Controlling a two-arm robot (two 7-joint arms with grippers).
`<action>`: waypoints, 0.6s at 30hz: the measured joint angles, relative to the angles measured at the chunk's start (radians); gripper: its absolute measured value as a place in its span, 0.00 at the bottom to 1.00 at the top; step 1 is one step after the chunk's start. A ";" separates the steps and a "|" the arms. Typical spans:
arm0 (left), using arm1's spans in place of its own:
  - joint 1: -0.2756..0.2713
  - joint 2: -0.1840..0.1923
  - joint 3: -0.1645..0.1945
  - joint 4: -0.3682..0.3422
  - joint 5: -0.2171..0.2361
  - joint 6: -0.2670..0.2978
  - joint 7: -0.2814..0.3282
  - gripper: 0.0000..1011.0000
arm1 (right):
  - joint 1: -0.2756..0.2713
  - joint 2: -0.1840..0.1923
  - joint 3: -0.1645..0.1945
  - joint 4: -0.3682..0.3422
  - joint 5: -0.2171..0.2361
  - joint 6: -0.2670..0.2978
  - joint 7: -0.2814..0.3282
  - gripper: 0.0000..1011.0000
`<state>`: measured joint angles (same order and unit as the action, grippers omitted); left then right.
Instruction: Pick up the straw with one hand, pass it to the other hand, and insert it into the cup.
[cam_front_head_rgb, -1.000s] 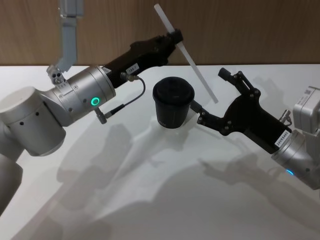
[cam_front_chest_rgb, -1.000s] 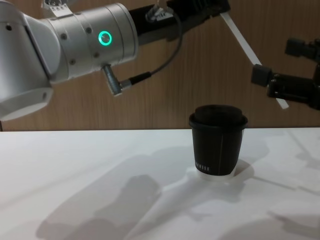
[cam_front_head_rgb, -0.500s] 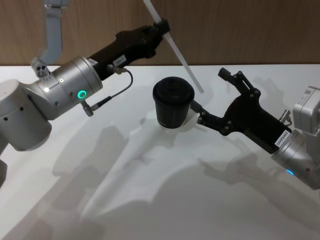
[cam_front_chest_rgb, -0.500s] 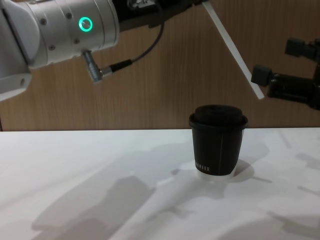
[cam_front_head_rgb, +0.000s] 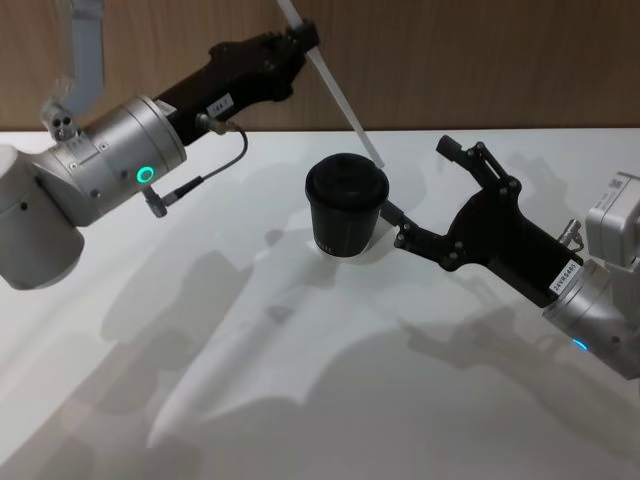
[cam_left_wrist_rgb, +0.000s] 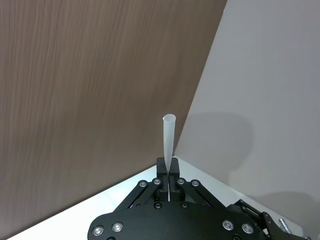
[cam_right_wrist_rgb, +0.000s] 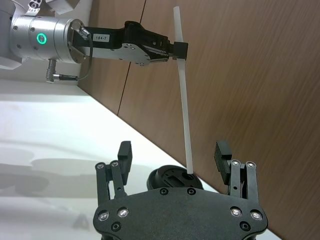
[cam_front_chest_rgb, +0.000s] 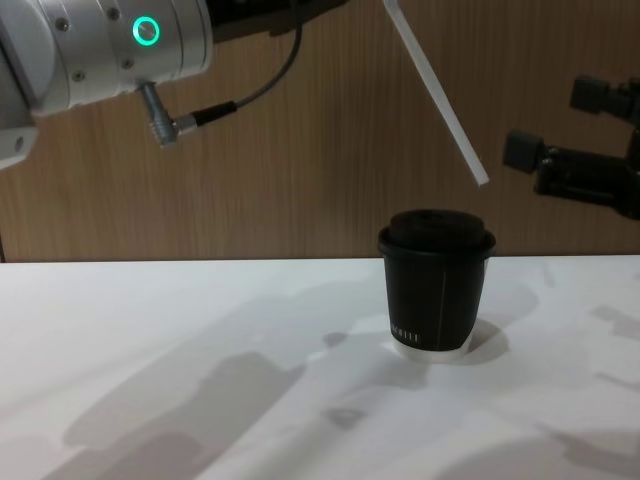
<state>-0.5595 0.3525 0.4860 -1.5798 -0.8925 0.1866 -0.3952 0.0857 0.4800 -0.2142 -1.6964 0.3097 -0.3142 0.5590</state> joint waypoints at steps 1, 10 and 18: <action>-0.002 0.003 0.001 0.000 0.004 -0.002 0.002 0.02 | 0.000 0.000 0.000 0.000 0.000 0.000 0.000 0.99; -0.016 0.019 0.013 0.001 0.022 -0.010 0.012 0.02 | 0.000 0.000 0.000 0.000 0.000 0.000 0.000 0.99; -0.024 0.026 0.022 0.007 0.040 -0.019 0.017 0.02 | 0.000 0.000 0.000 0.000 0.000 0.000 0.000 0.99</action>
<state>-0.5839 0.3782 0.5078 -1.5731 -0.8522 0.1675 -0.3785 0.0857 0.4799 -0.2142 -1.6964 0.3097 -0.3142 0.5590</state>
